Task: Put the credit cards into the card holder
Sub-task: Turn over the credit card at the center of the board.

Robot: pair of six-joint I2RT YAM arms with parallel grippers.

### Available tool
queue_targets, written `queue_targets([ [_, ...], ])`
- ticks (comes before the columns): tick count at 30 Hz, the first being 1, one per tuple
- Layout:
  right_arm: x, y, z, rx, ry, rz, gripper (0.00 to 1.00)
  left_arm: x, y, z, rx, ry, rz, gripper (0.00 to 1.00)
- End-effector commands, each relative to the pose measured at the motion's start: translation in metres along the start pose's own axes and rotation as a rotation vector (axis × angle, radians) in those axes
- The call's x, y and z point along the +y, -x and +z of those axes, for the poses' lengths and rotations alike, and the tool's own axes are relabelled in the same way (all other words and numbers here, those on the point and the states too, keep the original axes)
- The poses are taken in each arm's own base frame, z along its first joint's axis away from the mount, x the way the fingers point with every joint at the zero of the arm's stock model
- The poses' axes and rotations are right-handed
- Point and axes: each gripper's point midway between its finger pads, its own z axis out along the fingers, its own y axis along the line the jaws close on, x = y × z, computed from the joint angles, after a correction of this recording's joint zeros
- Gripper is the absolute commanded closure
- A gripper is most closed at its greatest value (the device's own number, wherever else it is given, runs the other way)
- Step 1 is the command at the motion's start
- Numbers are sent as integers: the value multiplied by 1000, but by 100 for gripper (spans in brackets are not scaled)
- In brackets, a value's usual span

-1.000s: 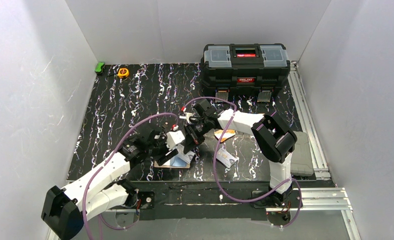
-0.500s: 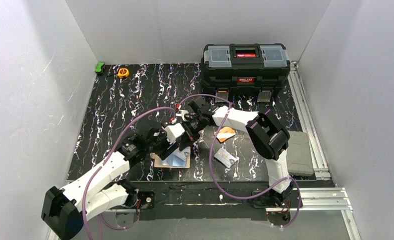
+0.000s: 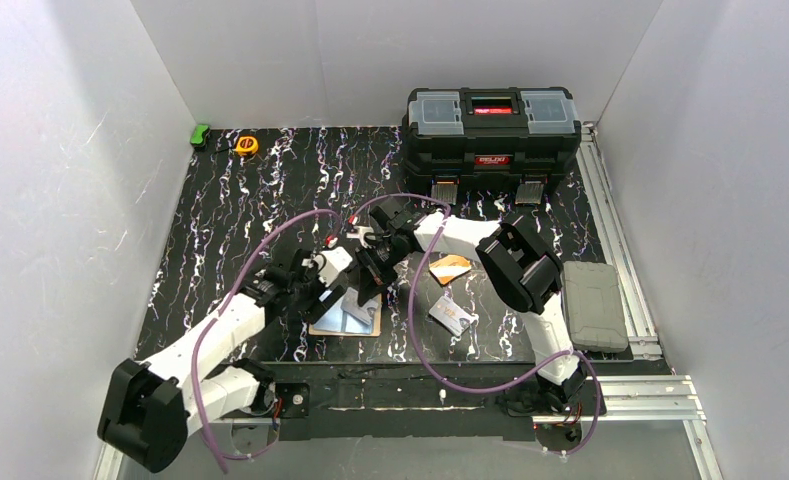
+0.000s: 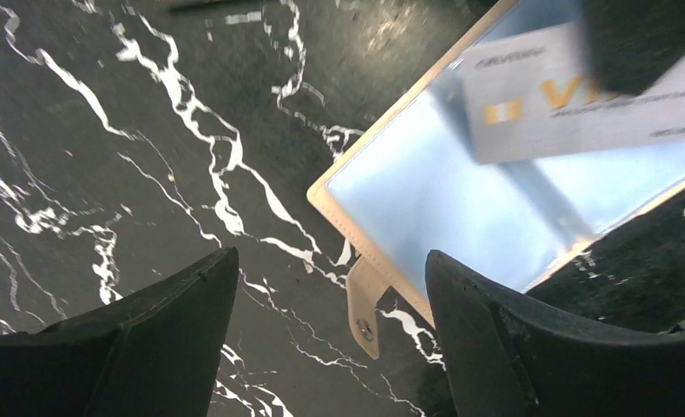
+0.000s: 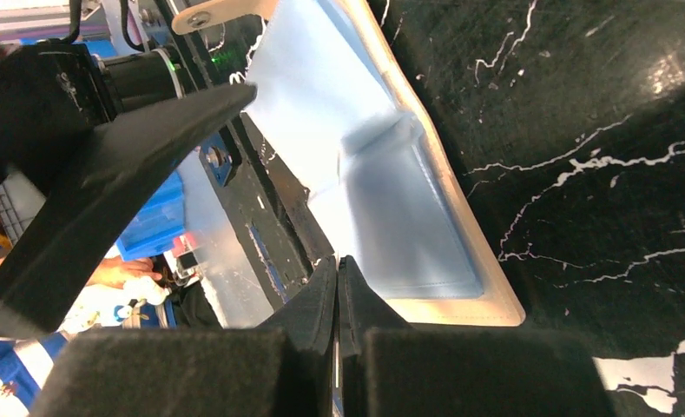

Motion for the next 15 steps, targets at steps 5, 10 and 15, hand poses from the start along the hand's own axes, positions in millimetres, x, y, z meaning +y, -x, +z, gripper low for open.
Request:
queue_targets([
  [5,-1,-5,-4,0,-30,0,99,-13,-23,24,78,-147,0,16],
  [10,-4,-5,-3,4,-37,3,99,-20,-15,35,38,-224,92,10],
  [15,-7,-5,-2,7,-46,7,99,-30,-14,35,16,-331,160,7],
])
